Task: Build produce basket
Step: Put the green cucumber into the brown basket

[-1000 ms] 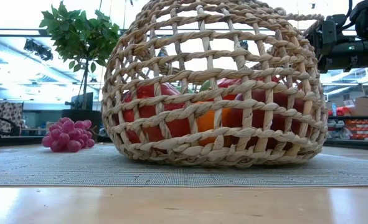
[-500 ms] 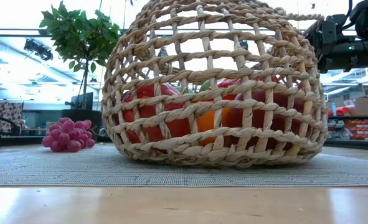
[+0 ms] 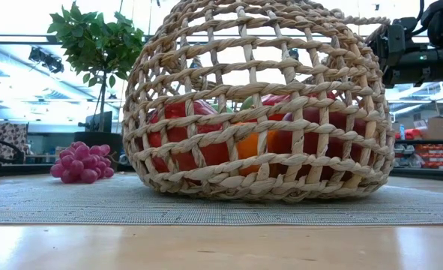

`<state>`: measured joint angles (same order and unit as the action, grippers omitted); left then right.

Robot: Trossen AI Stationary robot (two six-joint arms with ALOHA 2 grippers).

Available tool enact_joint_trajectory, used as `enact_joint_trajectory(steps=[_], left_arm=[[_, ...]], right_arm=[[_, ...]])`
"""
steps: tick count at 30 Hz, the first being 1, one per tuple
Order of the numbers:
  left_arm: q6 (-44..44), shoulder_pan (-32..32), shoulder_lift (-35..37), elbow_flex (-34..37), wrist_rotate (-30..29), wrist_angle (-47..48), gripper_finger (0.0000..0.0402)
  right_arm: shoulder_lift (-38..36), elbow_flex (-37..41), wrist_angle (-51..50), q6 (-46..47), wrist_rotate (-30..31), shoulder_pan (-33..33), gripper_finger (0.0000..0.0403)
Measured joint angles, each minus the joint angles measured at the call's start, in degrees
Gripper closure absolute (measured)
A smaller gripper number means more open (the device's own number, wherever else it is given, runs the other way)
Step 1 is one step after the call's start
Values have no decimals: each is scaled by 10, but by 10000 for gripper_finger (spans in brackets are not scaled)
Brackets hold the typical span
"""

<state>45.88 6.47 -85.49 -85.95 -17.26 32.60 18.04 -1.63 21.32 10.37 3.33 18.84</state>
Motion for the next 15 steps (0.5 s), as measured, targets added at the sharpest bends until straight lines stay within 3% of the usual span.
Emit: enact_joint_trajectory(steps=[6, 12, 15], left_arm=[[154, 15, 0, 0, -28, 4, 244], [337, 31, 0, 0, -132, 3, 244], [401, 32, 0, 1, -154, 3, 244]], right_arm=[[0, 0, 0, 0, 0, 0, 9], [0, 0, 0, 0, 0, 0, 9], [0, 0, 0, 0, 0, 0, 9]])
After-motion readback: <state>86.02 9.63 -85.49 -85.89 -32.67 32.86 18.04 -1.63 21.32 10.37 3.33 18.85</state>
